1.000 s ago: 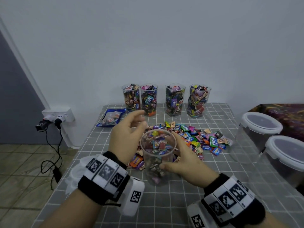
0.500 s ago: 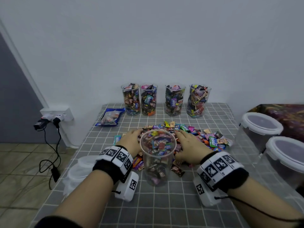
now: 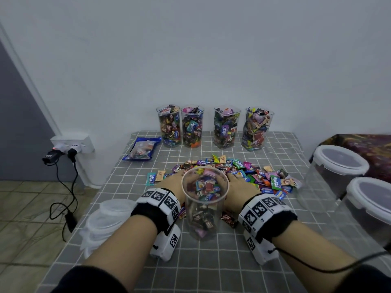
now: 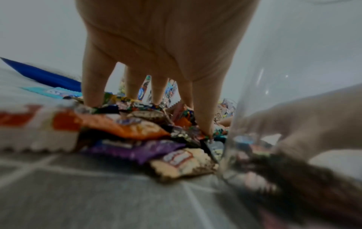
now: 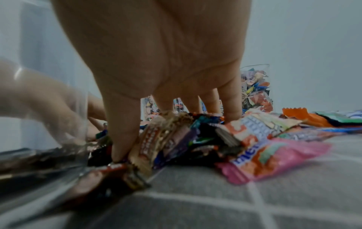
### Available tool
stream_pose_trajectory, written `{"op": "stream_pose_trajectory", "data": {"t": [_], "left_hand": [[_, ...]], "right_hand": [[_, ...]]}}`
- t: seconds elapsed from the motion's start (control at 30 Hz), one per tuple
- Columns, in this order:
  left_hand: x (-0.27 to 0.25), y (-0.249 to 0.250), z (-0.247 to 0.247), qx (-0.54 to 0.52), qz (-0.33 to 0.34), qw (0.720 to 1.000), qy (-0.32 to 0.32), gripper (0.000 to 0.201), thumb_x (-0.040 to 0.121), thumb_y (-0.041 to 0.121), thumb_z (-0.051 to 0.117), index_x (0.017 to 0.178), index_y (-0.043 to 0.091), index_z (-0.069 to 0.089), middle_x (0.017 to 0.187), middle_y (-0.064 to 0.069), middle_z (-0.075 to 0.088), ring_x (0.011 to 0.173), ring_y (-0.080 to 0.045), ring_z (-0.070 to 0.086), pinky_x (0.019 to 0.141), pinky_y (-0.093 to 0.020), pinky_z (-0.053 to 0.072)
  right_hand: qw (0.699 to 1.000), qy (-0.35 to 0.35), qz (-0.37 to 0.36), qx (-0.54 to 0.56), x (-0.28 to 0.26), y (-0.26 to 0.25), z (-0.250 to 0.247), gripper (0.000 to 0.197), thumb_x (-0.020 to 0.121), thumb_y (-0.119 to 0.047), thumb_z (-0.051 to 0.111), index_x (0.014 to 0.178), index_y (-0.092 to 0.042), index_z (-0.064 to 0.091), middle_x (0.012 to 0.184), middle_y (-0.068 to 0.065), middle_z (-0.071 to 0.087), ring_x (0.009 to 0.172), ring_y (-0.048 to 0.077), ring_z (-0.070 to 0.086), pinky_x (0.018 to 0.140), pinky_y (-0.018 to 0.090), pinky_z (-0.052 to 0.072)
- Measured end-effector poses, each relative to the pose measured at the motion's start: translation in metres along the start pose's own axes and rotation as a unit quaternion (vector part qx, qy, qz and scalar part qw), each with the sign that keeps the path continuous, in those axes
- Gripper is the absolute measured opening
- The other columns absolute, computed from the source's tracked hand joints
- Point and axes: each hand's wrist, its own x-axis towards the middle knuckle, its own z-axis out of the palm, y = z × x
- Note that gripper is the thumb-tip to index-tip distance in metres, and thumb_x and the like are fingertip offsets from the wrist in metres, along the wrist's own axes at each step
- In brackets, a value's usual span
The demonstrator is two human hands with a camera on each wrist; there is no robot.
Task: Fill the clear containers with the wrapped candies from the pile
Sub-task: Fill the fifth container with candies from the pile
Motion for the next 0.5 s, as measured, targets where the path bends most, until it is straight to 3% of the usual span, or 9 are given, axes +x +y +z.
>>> {"op": "stream_pose_trajectory", "data": {"t": [0.1, 0.2, 0.33, 0.5], "left_hand": [[0.001, 0.001, 0.000, -0.007, -0.022, 1.000, 0.001, 0.044, 0.087, 0.048, 0.048, 0.130, 0.041, 0.047, 0.140, 0.007, 0.045, 0.119, -0.024, 0.051, 0.095, -0.041, 0.046], [0.006, -0.001, 0.002, 0.016, -0.066, 0.998, -0.013, 0.029, 0.086, 0.041, 0.047, 0.110, 0.036, 0.062, 0.116, 0.006, 0.064, 0.098, -0.021, 0.061, 0.085, -0.039, 0.053], [0.008, -0.003, 0.006, 0.021, -0.066, 0.998, -0.008, 0.027, 0.083, 0.041, 0.047, 0.099, 0.034, 0.067, 0.099, 0.007, 0.069, 0.086, -0.019, 0.063, 0.079, -0.037, 0.055], [0.008, -0.002, 0.008, 0.035, -0.064, 0.997, 0.033, 0.025, 0.089, 0.034, 0.047, 0.101, 0.030, 0.068, 0.099, 0.004, 0.068, 0.089, -0.020, 0.063, 0.079, -0.036, 0.056]], "right_hand": [[0.999, 0.031, -0.005, -0.012, 0.002, -0.002, 0.002, 0.070, 0.085, -0.054, 0.056, 0.145, -0.028, 0.029, 0.139, 0.008, 0.039, 0.126, 0.029, 0.040, 0.096, 0.042, 0.045], [0.999, 0.050, -0.016, -0.013, 0.001, -0.004, 0.001, 0.049, 0.088, -0.045, 0.054, 0.133, -0.027, 0.046, 0.127, 0.006, 0.050, 0.113, 0.027, 0.051, 0.089, 0.039, 0.050], [0.998, 0.066, -0.022, -0.005, 0.000, -0.006, -0.002, 0.032, 0.092, -0.033, 0.050, 0.123, -0.027, 0.056, 0.116, 0.007, 0.057, 0.105, 0.027, 0.056, 0.086, 0.037, 0.051], [0.996, 0.089, -0.008, 0.014, -0.005, -0.008, -0.008, 0.024, 0.096, -0.021, 0.046, 0.114, -0.018, 0.062, 0.111, 0.009, 0.057, 0.100, 0.028, 0.059, 0.084, 0.036, 0.051]]}}
